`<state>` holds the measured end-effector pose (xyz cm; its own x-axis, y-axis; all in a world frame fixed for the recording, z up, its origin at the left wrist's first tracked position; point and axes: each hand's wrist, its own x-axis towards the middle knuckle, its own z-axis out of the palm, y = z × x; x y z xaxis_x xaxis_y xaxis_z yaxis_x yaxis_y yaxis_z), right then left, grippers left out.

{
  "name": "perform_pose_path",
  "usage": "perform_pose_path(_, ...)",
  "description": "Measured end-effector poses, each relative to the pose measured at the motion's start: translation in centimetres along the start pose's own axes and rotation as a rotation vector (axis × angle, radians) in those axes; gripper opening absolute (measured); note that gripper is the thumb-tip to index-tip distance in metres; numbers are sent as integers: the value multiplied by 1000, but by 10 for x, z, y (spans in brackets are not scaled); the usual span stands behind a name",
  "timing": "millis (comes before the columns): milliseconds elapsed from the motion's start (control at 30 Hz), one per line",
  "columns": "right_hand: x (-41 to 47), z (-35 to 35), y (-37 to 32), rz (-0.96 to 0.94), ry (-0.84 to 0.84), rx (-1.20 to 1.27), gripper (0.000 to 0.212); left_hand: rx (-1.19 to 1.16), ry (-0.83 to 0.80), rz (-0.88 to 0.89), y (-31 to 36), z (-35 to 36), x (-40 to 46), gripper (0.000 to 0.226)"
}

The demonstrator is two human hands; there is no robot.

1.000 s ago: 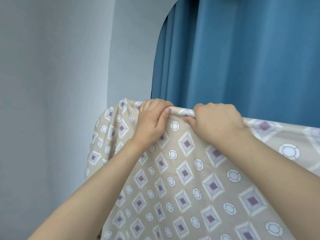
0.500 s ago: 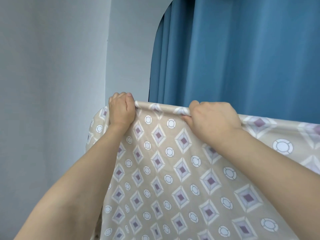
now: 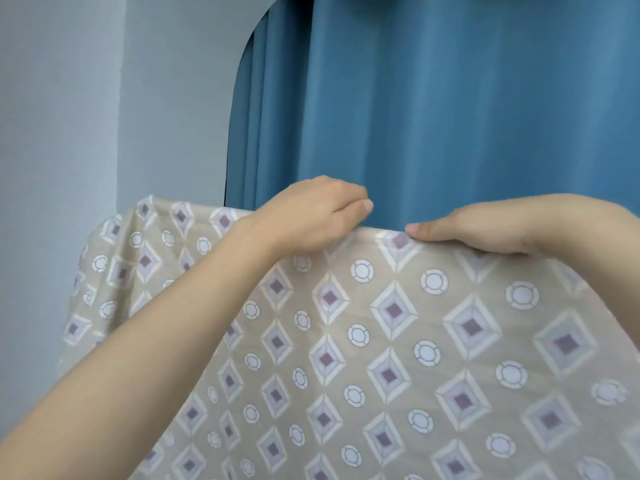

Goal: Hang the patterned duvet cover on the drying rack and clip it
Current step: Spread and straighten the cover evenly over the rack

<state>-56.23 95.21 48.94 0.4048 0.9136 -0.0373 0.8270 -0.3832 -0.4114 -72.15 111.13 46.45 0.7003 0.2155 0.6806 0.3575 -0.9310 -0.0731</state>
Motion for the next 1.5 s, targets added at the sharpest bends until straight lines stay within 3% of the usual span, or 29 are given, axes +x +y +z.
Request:
perform_pose_path(100, -5, -3, 27, 5, 103, 27, 60, -341, -218, -20, 18, 7, 10, 41)
perform_pose_path(200, -14, 0, 50, -85, 324, -161, 64, -202, -165, 40, 21, 21, 7, 38)
perform_pose_path(267, -18, 7, 57, -204, 498, -434, 59, -101, -90, 74, 19, 25, 4, 34)
perform_pose_path(367, -11, 26, 67, -331, 825, -747, 51, -219, -112, 50, 19, 20, 5, 28)
perform_pose_path(467, -8, 36, 75, -432, 964, -807, 47, -397, -179, 71, 32, 18, 14, 28)
perform_pose_path(533, -10, 32, 83, -460, 964, -823, 50, -338, -234, 104, 46, 20, 21, 35)
perform_pose_path(600, -26, 17, 89, -396, 887, -679, 54, -282, -290, 107, 56, 21, 26, 35)
perform_pose_path(767, -64, -30, 128, 131, 601, -328, 69, -468, -455, 16, 78, 12, 33, 31)
perform_pose_path(867, -61, -30, 142, 151, 652, -319, 65, -453, -508, 26, 108, 17, 48, 40)
perform_pose_path(933, -51, -18, 145, 129, 840, -455, 65, -396, -480, 66, 130, 26, 58, 40)
perform_pose_path(1000, -41, -2, 158, 69, 1182, -652, 64, -291, -417, 127, 145, 36, 63, 36)
perform_pose_path(1067, -38, 8, 174, -64, 1390, -722, 62, -155, -301, 202, 150, 48, 62, 28)
perform_pose_path(1167, -32, 14, 208, -247, 1448, -839, 55, -16, -50, 322, 144, 64, 55, 19)
perform_pose_path(1267, -40, 6, 224, -316, 1524, -832, 47, -31, 134, 395, 139, 75, 51, 16)
perform_pose_path(1333, -53, -8, 232, -196, 1566, -748, 49, -25, 212, 444, 139, 79, 48, 14)
perform_pose_path(1400, -63, -26, 239, 73, 1531, -628, 59, -6, 230, 430, 144, 79, 47, 14)
perform_pose_path(1467, -63, -29, 247, 248, 1479, -566, 65, -16, 123, 330, 156, 75, 53, 19)
perform_pose_path(1500, -61, -27, 248, 228, 1502, -593, 62, -17, 33, 266, 165, 74, 60, 23)
